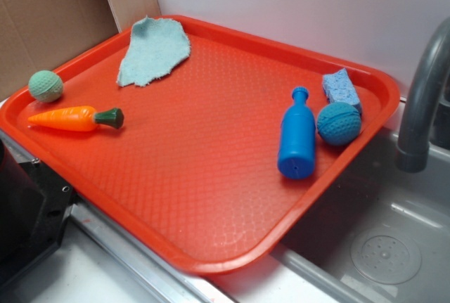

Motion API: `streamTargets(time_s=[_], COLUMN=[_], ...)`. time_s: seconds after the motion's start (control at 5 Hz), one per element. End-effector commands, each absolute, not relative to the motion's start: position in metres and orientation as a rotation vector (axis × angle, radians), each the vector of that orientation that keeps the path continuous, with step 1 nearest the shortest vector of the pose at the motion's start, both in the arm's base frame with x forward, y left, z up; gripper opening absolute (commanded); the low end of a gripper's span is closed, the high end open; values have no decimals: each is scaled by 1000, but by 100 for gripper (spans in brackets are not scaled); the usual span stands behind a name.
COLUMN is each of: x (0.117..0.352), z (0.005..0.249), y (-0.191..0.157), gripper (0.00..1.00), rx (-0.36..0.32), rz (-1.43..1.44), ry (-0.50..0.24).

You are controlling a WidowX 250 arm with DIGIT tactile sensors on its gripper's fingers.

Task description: Grab the blue ball.

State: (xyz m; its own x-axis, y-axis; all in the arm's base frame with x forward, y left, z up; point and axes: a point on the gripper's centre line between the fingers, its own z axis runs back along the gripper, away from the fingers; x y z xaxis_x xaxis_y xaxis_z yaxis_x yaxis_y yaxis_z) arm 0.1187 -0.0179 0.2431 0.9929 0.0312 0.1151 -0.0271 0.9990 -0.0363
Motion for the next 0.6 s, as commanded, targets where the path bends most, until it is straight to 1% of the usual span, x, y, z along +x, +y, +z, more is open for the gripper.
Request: streamTargets(time_s=[0.0, 0.2, 0.4], x=[119, 169, 210], z=[243, 193, 186], y=[-18, -68, -126], gripper=[100, 100, 100], rx=[-35, -15, 17], rz=[29, -222, -439], ry=[-116, -114, -168])
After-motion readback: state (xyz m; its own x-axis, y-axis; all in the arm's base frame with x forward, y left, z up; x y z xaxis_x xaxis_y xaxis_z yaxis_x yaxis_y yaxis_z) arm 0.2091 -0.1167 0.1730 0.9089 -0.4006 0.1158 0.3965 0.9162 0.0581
